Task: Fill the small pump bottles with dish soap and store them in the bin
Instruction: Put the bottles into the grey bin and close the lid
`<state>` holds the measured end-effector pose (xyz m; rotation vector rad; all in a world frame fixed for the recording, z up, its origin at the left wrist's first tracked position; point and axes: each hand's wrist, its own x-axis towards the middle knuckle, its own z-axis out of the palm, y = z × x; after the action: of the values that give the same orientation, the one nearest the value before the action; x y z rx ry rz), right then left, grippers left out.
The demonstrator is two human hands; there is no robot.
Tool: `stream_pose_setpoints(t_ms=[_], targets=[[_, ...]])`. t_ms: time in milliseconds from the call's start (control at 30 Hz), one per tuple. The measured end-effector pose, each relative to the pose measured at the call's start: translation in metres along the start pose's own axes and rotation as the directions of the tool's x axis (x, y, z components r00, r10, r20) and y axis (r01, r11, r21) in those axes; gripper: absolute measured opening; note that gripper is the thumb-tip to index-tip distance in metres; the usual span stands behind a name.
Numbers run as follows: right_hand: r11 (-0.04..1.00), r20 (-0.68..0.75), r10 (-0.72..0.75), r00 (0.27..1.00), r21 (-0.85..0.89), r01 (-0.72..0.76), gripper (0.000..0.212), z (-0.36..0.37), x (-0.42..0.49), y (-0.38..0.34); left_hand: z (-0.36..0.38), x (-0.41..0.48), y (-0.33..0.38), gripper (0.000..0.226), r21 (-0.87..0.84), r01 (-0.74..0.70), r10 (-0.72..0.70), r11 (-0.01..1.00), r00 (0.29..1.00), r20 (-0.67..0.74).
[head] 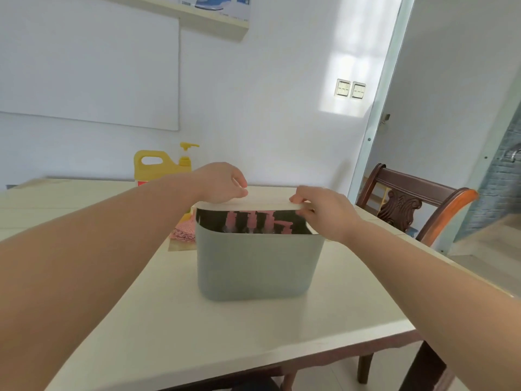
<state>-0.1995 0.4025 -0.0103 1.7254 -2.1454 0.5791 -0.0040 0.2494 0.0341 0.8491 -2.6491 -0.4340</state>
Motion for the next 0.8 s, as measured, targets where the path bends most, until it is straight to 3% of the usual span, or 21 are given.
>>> stream_pose_setpoints(t_ms=[233,633,700,800], targets=[[0.999,0.072,-0.048,0.996,0.01,0.047,0.016,-0.001,-0.023,0.005,0.01,-0.007,0.005,0.061,0.261,0.031,-0.106,0.965,0.954,0.282],[0.982,-0.071,-0.185,0.98,0.033,0.188,0.012,0.003,-0.027,0.014,0.015,0.012,-0.003,0.076,0.209,0.14,-0.205,0.968,0.922,0.329],[0.983,-0.037,-0.154,0.987,0.096,0.157,0.008,0.002,-0.025,0.014,0.018,0.015,-0.006,0.079,0.212,0.144,-0.211,0.966,0.918,0.336],[0.939,-0.045,-0.005,0.999,0.344,0.02,0.005,0.003,-0.014,0.012,0.022,0.02,-0.007,0.08,0.192,0.155,-0.214,0.969,0.916,0.34]])
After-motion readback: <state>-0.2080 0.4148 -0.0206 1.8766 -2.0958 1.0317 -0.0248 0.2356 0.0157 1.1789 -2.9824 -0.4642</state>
